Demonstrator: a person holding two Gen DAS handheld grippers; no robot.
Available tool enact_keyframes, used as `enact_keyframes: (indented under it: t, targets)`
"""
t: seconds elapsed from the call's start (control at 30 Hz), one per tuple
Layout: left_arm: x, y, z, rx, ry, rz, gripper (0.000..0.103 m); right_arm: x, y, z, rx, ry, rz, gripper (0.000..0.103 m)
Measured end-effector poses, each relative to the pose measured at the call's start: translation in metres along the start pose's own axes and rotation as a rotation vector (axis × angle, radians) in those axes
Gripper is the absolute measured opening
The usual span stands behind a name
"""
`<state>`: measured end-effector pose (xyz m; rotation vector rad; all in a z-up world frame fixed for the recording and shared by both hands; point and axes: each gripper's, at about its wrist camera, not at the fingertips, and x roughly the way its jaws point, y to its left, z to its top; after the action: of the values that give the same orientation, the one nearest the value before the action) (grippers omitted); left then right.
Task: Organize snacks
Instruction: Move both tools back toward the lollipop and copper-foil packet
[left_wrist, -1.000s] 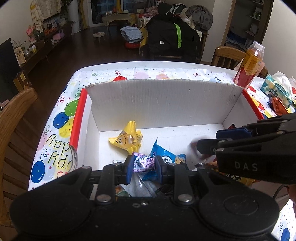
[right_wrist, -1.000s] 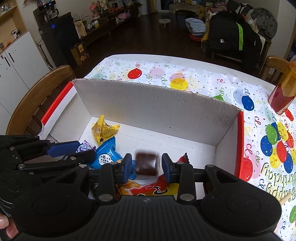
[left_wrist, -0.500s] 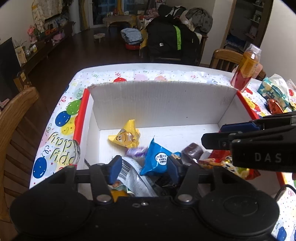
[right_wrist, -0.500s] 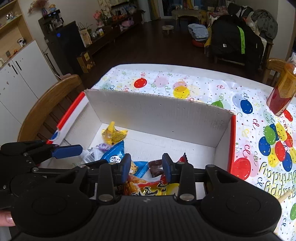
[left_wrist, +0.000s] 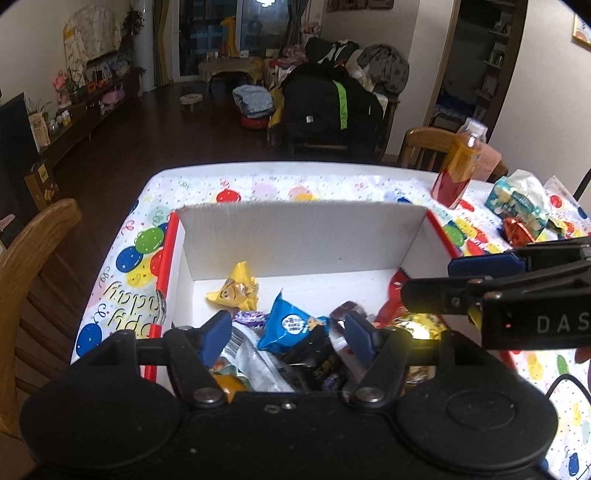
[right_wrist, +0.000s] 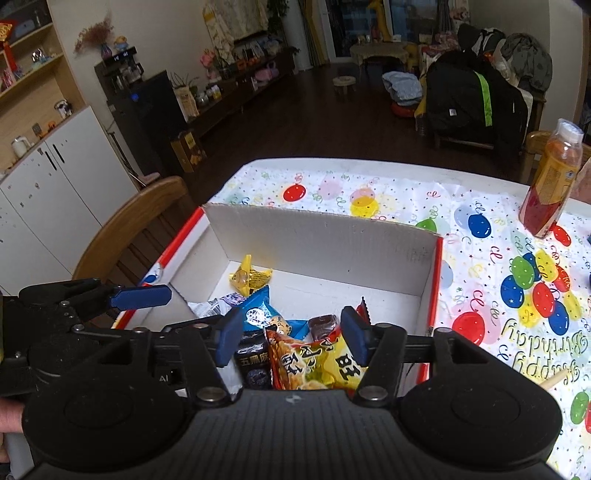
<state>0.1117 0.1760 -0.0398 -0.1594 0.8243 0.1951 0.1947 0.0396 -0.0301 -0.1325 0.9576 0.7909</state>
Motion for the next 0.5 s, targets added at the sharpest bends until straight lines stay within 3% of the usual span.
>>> enact_keyframes:
  t: [0.5]
  targets:
    - [-0.037, -0.041, 0.002, 0.034, -0.086, -0.056, 0.081, -0.066, -0.032, -0.019, 0.057, -0.094, -0.006, 0.071]
